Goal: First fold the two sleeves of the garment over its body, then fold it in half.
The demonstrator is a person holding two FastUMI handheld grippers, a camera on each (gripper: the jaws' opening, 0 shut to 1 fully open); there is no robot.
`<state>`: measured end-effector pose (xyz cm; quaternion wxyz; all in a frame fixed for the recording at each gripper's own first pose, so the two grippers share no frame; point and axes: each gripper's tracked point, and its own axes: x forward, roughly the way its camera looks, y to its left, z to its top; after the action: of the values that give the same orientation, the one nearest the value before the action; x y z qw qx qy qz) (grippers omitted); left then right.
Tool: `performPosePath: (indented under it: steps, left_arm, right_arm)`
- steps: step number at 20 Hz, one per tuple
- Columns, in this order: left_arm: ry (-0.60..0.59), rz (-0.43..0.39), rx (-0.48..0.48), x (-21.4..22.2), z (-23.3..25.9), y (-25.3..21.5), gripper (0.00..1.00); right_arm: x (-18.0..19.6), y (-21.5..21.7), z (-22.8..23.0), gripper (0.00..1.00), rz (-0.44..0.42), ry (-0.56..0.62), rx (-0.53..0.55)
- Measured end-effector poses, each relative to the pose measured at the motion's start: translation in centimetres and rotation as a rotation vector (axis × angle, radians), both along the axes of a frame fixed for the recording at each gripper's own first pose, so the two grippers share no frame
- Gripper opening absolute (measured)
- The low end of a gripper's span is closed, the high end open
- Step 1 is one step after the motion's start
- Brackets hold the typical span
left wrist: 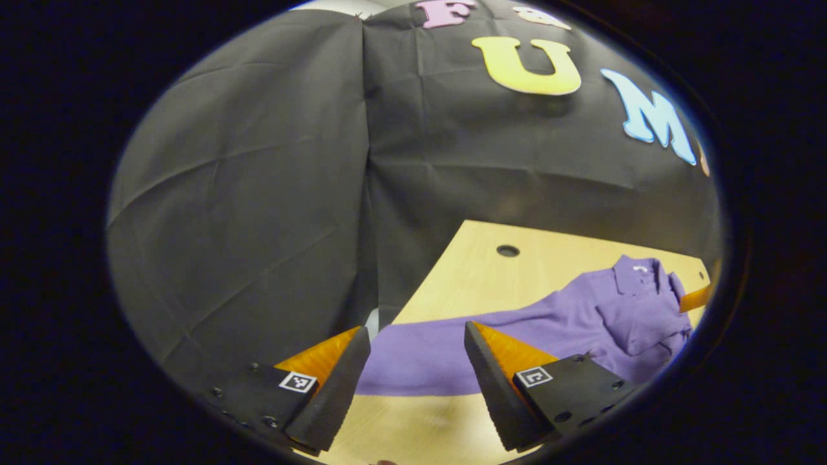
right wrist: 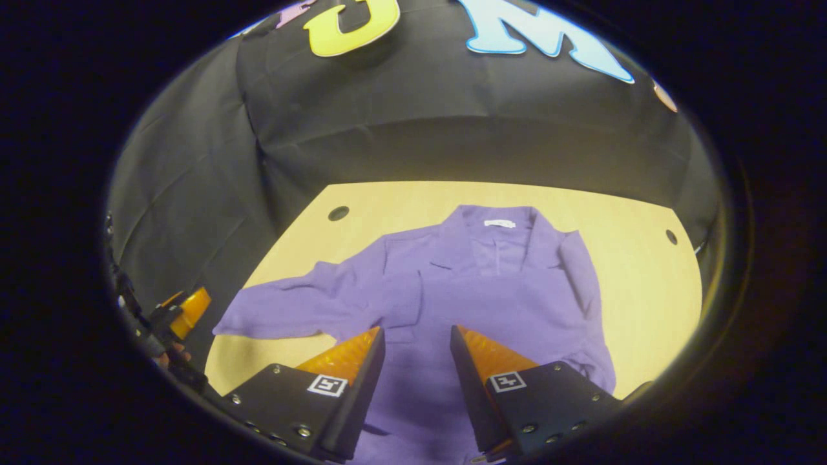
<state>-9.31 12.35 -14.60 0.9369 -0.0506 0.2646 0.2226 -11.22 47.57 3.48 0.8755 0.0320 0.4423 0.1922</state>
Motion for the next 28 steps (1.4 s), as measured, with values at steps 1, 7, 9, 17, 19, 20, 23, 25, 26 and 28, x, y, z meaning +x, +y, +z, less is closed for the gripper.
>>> performPosePath:
  steps: [1, 7, 9, 17, 19, 20, 23, 25, 26, 28]
  left_arm:
    - [0.032, 0.009, -0.027, -0.6, -0.6, -0.4, 0.99]
    - [0.115, 0.039, -0.078, -1.3, -2.6, -0.8, 0.99]
    - [0.146, 0.044, -0.083, -1.4, -3.1, -1.2, 0.99]
    - [0.157, 0.074, -0.123, -1.8, -4.0, -1.7, 0.99]
    - [0.164, 0.058, -0.122, -1.5, -4.2, -2.1, 0.92]
    - [0.164, 0.05, -0.123, -1.0, -4.2, -2.6, 0.91]
    - [0.154, 0.03, -0.138, -0.4, -4.0, -3.2, 0.63]
    - [0.145, 0.022, -0.145, 0.2, -4.1, -3.9, 0.4]
    - [0.14, 0.036, -0.153, 0.4, -4.1, -4.0, 0.39]
    - [0.162, 0.044, -0.145, 0.6, -4.2, -3.9, 0.14]
  right_arm:
    - [-0.3, -0.8, 0.0, 0.6, -0.008, 0.001, -0.008]
    - [-1.6, -4.7, -0.5, 0.61, -0.051, 0.02, -0.047]
    - [-1.7, -5.6, -0.6, 0.6, -0.066, 0.025, -0.052]
    - [-1.6, -7.4, -0.1, 0.61, -0.101, 0.026, -0.032]
    - [-1.9, -7.8, 0.0, 0.65, -0.108, 0.03, -0.025]
    - [-1.9, -8.0, -0.1, 0.65, -0.11, 0.032, -0.025]
    - [-2.4, -8.8, -0.2, 0.6, -0.115, 0.037, -0.022]
    - [-2.7, -9.4, -0.3, 0.65, -0.12, 0.039, -0.02]
    - [-2.7, -9.7, -0.4, 0.65, -0.125, 0.04, -0.018]
    - [-2.8, -10.4, -0.3, 0.65, -0.133, 0.039, -0.013]
